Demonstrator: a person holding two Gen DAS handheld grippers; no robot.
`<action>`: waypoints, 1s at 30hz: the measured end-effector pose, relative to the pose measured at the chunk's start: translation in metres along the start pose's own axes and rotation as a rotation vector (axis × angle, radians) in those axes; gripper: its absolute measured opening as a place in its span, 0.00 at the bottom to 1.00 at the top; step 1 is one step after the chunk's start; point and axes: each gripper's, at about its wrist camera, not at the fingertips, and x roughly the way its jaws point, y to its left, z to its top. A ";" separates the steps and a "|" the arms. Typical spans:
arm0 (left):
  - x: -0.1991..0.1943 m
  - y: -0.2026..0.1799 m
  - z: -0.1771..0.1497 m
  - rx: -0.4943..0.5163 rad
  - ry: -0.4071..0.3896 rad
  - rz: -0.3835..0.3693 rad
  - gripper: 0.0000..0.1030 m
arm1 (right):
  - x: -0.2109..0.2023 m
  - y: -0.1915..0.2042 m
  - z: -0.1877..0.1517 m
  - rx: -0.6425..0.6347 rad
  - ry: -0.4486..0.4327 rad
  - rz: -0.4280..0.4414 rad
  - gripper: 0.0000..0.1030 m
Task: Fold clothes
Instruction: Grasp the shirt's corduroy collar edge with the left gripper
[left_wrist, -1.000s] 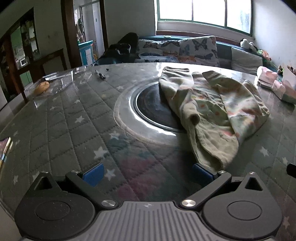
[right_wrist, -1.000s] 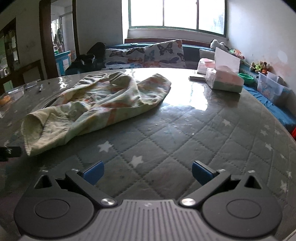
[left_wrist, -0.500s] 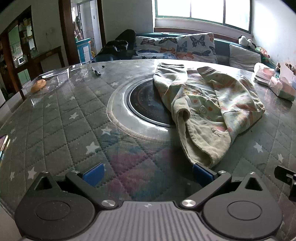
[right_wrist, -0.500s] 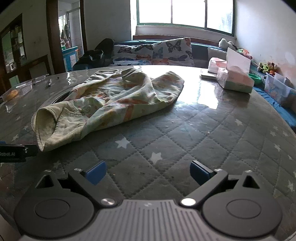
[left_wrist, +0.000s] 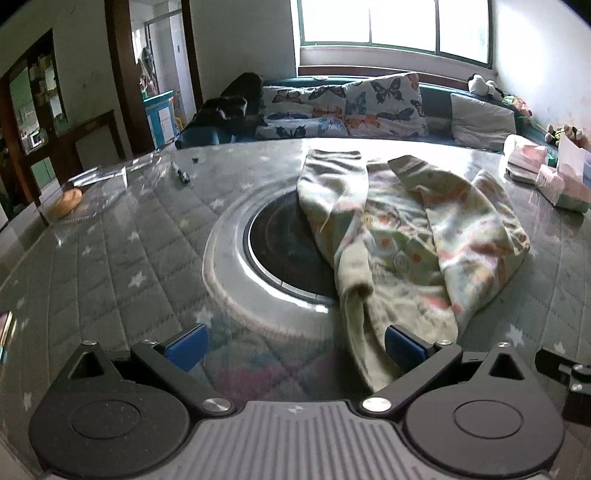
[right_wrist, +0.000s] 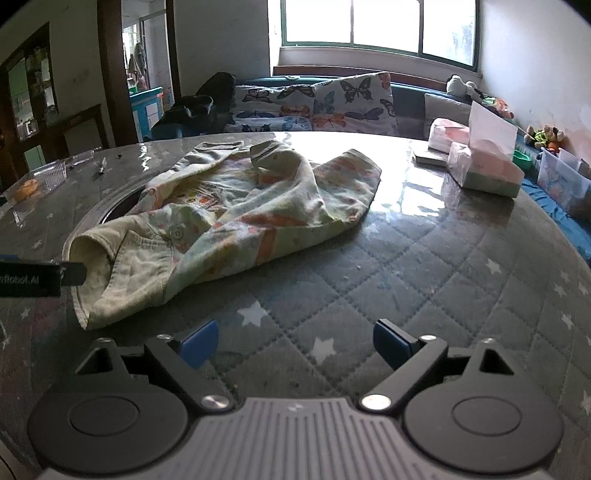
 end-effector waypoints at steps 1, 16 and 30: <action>0.001 -0.001 0.004 0.006 -0.004 -0.001 1.00 | 0.001 0.000 0.002 -0.001 0.001 0.002 0.89; 0.038 -0.016 0.032 0.084 0.038 -0.033 0.87 | 0.018 0.004 0.027 -0.044 0.012 0.012 0.86; 0.058 -0.014 0.025 0.066 0.114 -0.211 0.09 | 0.027 0.003 0.048 -0.081 0.002 0.026 0.74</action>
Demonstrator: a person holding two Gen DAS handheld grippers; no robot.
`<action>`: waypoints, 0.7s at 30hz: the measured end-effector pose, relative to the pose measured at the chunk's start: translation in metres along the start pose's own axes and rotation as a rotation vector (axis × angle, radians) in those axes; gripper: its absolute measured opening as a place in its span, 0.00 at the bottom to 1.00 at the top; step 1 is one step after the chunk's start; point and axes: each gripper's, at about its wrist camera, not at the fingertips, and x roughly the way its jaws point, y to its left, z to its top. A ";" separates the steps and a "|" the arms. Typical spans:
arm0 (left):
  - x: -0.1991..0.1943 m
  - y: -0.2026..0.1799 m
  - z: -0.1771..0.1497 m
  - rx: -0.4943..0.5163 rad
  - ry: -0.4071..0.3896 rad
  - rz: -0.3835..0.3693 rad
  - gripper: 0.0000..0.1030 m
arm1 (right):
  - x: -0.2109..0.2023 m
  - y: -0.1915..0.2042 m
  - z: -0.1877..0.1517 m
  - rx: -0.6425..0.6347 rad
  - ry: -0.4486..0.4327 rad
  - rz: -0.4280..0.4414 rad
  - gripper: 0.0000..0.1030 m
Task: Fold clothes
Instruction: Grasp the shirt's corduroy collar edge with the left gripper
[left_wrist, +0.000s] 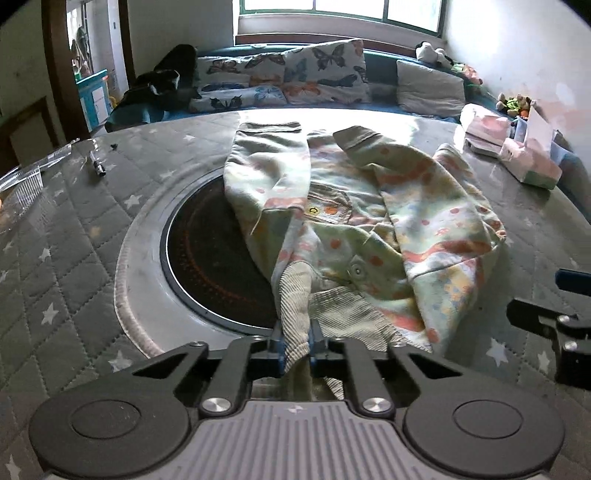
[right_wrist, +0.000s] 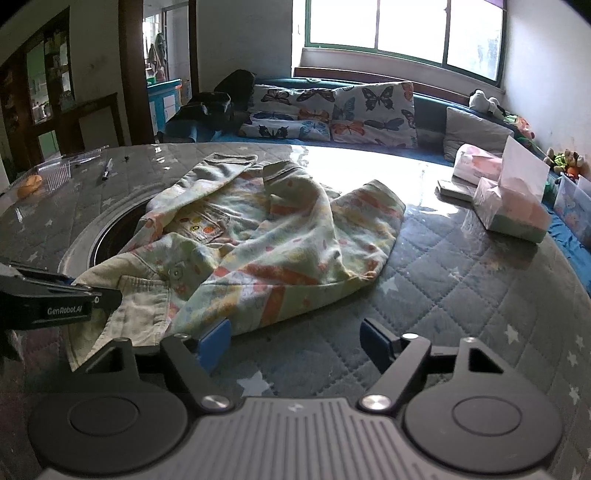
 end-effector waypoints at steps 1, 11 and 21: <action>-0.001 0.000 0.000 0.000 -0.003 -0.003 0.09 | 0.000 -0.001 0.000 0.000 0.000 0.001 0.74; -0.022 -0.001 -0.016 -0.033 0.002 -0.093 0.07 | -0.004 -0.002 0.006 -0.015 -0.010 0.008 0.67; -0.042 -0.014 -0.045 0.020 0.038 -0.193 0.07 | -0.004 0.000 0.010 -0.057 -0.003 0.023 0.66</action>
